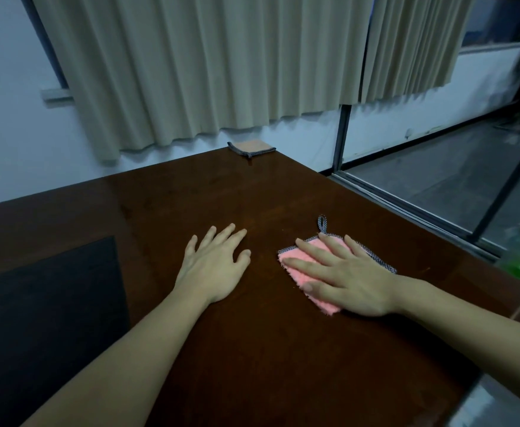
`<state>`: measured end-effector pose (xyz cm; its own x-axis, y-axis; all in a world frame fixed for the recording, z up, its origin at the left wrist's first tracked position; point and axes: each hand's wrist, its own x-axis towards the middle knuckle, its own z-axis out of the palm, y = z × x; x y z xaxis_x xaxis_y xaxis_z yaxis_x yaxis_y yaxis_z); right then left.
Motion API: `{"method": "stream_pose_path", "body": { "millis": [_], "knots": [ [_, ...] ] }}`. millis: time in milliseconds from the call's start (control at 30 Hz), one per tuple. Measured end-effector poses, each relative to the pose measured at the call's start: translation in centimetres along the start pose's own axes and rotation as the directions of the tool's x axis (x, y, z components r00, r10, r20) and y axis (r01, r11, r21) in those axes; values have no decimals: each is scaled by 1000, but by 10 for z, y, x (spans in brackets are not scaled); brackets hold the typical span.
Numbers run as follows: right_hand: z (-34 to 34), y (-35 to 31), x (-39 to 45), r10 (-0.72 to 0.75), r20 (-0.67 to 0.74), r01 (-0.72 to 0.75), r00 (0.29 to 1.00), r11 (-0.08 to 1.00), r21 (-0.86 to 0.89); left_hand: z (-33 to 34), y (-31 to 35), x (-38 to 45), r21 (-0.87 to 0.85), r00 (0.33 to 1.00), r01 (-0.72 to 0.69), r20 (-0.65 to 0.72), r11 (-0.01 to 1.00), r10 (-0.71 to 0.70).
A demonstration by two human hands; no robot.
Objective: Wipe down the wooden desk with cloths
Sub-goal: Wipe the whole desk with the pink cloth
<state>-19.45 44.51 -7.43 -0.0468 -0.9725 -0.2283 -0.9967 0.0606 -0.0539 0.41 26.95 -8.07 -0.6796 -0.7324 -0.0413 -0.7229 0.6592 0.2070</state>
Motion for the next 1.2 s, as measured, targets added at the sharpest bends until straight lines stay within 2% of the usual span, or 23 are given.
{"method": "stream_pose_path", "body": {
  "millis": [167, 533, 633, 700, 800, 900, 1200],
  "knots": [
    [-4, 17, 23, 21, -27, -21, 999, 1000, 4, 0, -1, 2, 7, 1000, -7, -7, 1000, 7],
    [-33, 59, 100, 272, -22, -271, 962, 961, 59, -3, 2, 0, 4, 1000, -18, 8, 1000, 18],
    [-28, 51, 86, 253, -9, -252, 967, 967, 45, -6, 2, 2, -16, 999, -17, 49, 1000, 17],
    [-20, 44, 63, 190, -10, -190, 982, 981, 31, -10, 4, 5, -39, 997, -3, 74, 999, 5],
    [-8, 41, 28, 109, -23, -108, 994, 994, 23, -15, 15, 11, -67, 998, -3, 58, 998, 6],
    [-2, 48, 14, 92, -34, -91, 995, 995, 31, -12, 31, 16, -73, 997, -39, 68, 997, 44],
    [-26, 94, 90, 179, -31, -178, 983, 984, 27, 8, 42, 17, 9, 997, -63, 50, 998, 62]
  ]
}}
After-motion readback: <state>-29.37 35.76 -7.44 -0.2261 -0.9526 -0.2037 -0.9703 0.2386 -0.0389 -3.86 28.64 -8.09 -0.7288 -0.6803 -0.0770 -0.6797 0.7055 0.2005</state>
